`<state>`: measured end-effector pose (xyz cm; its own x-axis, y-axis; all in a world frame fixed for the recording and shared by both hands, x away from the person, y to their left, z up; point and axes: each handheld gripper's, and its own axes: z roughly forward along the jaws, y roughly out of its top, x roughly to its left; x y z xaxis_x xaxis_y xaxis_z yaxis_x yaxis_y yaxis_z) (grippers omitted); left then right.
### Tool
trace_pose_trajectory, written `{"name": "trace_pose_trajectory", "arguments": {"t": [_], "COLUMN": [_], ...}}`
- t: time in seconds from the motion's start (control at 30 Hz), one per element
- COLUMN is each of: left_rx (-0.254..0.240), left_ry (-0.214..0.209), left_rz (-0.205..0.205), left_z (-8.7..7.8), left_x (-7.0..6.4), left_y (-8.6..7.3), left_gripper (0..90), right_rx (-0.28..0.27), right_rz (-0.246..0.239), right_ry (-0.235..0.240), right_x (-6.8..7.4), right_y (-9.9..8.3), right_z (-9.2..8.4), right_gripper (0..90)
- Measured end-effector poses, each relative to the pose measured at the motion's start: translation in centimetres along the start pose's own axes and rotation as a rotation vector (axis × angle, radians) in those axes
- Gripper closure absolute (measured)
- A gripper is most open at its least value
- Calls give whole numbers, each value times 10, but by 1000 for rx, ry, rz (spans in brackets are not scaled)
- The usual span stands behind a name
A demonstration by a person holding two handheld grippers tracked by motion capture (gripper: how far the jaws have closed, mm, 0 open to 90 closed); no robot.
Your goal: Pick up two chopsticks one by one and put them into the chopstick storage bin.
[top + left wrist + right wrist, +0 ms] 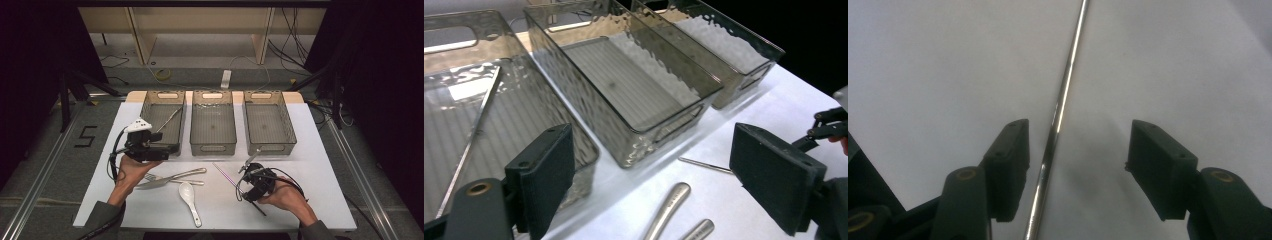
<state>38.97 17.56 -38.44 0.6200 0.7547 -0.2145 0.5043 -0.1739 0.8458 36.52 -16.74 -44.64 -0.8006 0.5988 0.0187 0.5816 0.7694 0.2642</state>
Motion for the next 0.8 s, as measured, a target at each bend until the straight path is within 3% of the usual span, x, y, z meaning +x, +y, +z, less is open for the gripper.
{"name": "trace_pose_trajectory", "arguments": {"t": [0.33, 0.6, 0.8], "left_rx": [12, 60, 64], "left_ry": [-46, -24, -26], "left_rz": [20, 104, 102], "left_z": [4, 6, 4], "left_x": [-21, -34, -35], "left_y": [-22, -34, -36], "left_gripper": [176, 175, 175], "right_rx": [35, 63, 72], "right_rz": [-13, -44, -45], "right_ry": [13, 15, 14], "right_x": [0, 4, 4], "right_y": [3, 5, 5], "right_z": [6, 9, 10], "right_gripper": [541, 604, 652]}}
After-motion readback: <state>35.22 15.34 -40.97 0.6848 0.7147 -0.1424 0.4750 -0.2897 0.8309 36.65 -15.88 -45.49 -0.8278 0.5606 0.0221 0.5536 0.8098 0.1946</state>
